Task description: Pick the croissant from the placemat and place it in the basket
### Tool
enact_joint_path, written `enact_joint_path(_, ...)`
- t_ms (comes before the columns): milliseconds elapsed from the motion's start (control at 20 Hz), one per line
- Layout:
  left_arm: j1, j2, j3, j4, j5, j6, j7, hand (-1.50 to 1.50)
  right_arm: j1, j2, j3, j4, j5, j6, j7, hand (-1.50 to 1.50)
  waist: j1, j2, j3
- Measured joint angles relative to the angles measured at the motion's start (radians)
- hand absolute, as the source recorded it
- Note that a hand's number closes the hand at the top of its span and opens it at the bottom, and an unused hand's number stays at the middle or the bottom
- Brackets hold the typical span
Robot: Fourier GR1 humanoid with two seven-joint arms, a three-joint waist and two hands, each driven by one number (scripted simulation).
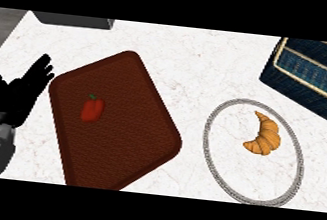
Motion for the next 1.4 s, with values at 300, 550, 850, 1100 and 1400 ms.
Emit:
enact_joint_path(300, 0.015, -0.011, 0.014, -0.014, -0.010, -0.012, 0.008, 0.00, 0.181, -0.003, -0.152, -0.094, -0.076, 0.023, -0.058, -1.50, -0.004, 0.000, 0.001)
enact_joint_path(550, 0.023, -0.028, 0.016, -0.037, -0.029, -0.006, 0.016, 0.00, 0.353, 0.053, -0.256, -0.149, -0.004, -0.011, -0.218, -1.50, -0.003, 0.001, 0.002)
enact_joint_path(850, 0.007, -0.031, 0.039, -0.020, -0.041, -0.034, 0.017, 0.00, 0.499, 0.192, -0.232, -0.174, 0.190, -0.114, -0.390, -1.50, 0.005, 0.004, 0.002)
enact_joint_path(1100, 0.001, -0.049, 0.049, -0.016, -0.058, -0.044, 0.016, 0.00, 0.532, 0.293, -0.187, -0.096, 0.343, -0.226, -0.543, -1.50, 0.011, 0.005, 0.002)
enact_joint_path(1400, -0.019, -0.066, 0.061, 0.004, -0.075, -0.057, 0.012, 0.00, 0.463, 0.413, -0.151, 0.102, 0.432, -0.351, -0.677, -1.50, 0.017, 0.007, 0.002)
